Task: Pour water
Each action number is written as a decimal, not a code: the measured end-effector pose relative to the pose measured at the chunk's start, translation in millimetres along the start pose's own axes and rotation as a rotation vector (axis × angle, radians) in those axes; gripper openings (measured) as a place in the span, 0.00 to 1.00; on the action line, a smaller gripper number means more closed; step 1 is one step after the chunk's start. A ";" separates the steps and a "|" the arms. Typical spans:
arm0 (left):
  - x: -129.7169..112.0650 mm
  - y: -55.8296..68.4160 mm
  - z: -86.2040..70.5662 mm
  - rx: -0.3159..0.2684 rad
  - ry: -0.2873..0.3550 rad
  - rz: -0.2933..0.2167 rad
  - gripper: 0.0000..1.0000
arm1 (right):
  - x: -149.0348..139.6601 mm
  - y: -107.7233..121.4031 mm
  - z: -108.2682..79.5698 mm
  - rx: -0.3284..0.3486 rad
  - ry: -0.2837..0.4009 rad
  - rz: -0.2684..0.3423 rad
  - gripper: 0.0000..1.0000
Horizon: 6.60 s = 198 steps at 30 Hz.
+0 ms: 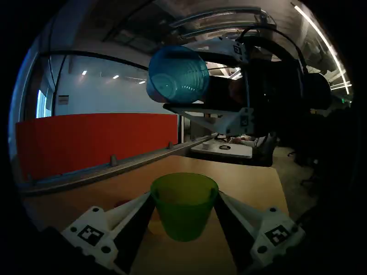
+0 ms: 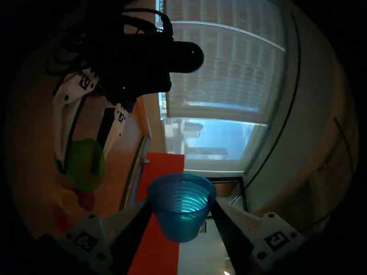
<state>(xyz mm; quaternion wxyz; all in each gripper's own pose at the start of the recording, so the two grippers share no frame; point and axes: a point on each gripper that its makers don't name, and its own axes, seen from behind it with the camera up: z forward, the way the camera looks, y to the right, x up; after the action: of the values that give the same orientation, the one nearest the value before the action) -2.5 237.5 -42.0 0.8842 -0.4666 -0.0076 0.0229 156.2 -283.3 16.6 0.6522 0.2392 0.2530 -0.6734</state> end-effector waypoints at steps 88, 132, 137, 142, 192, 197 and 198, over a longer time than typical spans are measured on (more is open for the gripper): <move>-61.1 -60.2 -14.5 0.136 -0.335 0.064 0.86 | -54.8 -123.5 -57.0 0.321 -0.083 1.489 0.89; -156.0 -66.3 -7.9 0.027 -0.693 0.055 0.86 | -53.8 -271.6 -72.4 0.677 -0.314 1.407 0.89; -161.3 -67.8 -6.8 0.024 -0.704 0.056 0.86 | -51.1 -284.9 -74.5 0.713 -0.326 1.402 0.89; -165.0 -68.2 -5.9 0.022 -0.714 0.050 0.86 | -50.3 -300.3 -76.9 0.746 -0.349 1.397 0.89; -193.9 -64.3 -16.3 0.010 -0.746 0.005 0.93 | -47.9 -344.2 -88.7 0.804 -0.407 1.399 0.94; -194.9 -63.3 -16.9 0.008 -0.741 0.001 0.94 | -47.8 -346.2 -90.1 0.804 -0.414 1.398 0.94; -195.5 -62.8 -17.4 0.006 -0.743 0.002 0.94 | -47.7 -346.7 -90.6 0.805 -0.416 1.398 0.94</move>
<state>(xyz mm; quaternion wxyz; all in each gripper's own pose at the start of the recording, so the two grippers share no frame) -195.0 178.5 1.6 0.8226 -0.4237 -0.3274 0.1914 -189.3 -180.6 -10.9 0.8181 0.4267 -0.3395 -0.1827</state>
